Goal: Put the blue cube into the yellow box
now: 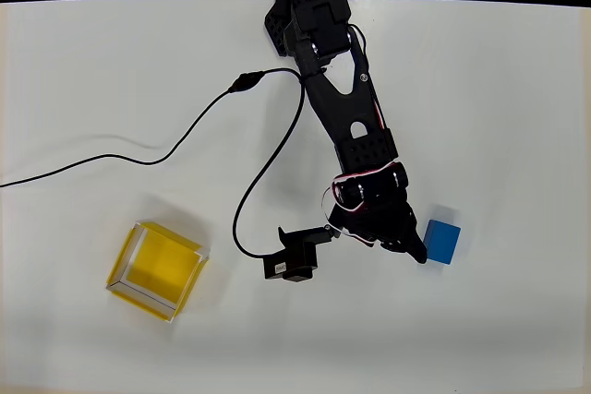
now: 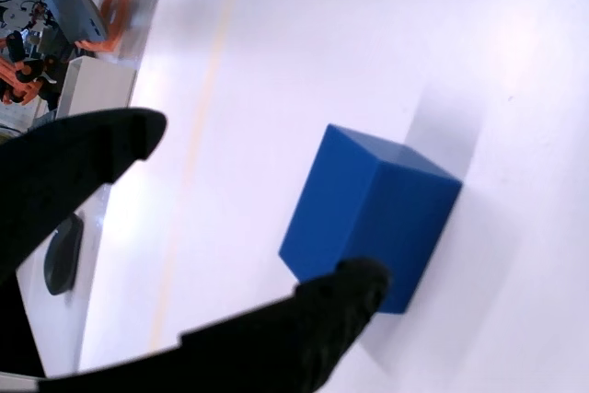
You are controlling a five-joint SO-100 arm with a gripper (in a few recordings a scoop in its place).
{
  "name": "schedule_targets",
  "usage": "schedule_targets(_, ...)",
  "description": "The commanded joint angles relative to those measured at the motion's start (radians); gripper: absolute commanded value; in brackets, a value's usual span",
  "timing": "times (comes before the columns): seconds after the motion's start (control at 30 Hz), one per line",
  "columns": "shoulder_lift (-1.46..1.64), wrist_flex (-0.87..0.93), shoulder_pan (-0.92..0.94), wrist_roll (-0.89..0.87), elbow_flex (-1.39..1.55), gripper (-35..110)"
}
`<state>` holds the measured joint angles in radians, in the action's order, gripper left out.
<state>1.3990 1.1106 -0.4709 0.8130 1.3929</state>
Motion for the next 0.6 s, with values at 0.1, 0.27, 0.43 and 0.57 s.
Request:
schedule_targets(0.1, -0.109, 0.103, -0.101, -0.074, -0.29, 42)
schedule_targets(0.27, -0.235, 0.149, -0.133, -0.107, -0.403, 42)
schedule_targets(0.43, -0.348, 0.169, -0.135, -0.1, -0.515, 42)
schedule_targets(0.57, -0.426, 0.178, -0.135, -0.1, -0.6, 42)
